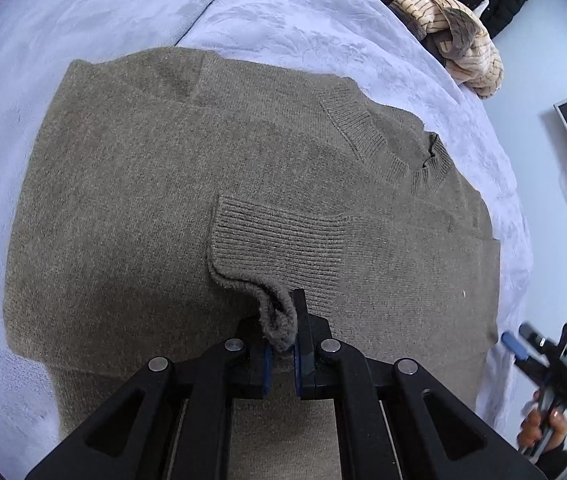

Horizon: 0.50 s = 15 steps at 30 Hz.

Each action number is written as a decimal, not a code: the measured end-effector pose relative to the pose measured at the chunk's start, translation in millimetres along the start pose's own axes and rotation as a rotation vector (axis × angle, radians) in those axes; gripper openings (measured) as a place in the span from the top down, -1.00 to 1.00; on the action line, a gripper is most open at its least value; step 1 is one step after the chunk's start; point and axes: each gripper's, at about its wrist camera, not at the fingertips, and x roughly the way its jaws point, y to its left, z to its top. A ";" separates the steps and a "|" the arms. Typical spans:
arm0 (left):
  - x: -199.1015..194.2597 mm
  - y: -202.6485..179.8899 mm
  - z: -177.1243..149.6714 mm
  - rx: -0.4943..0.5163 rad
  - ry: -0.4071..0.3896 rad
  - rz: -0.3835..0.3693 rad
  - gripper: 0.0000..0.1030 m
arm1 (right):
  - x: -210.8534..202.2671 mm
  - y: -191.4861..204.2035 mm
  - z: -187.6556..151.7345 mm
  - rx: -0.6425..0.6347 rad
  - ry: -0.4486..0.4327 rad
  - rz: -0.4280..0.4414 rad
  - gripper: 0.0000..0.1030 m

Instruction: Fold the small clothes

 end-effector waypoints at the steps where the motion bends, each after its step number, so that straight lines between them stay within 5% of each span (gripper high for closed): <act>1: -0.2 -2.3 0.1 0.006 -0.001 0.008 0.86 | 2.1 -2.3 8.3 0.004 -0.004 -0.017 -0.16; 4: 0.5 -4.3 -1.0 0.007 -0.001 0.021 0.86 | 28.1 -16.6 31.6 0.066 0.038 -0.045 -0.16; 5: -1.9 -5.5 -1.1 0.006 -0.003 0.025 0.86 | 39.8 -22.9 35.1 0.090 0.076 -0.059 0.00; 6: -3.7 -8.1 -0.7 0.010 -0.008 0.024 0.86 | 47.9 -26.6 35.3 0.103 0.101 -0.066 0.83; 10: -5.6 -11.1 -1.4 0.061 -0.028 0.057 0.86 | 40.2 -2.5 31.5 -0.072 0.070 -0.169 0.83; 15: -10.2 1.6 -10.8 0.056 -0.011 0.074 0.86 | 49.8 -12.5 28.2 -0.098 0.077 -0.227 0.85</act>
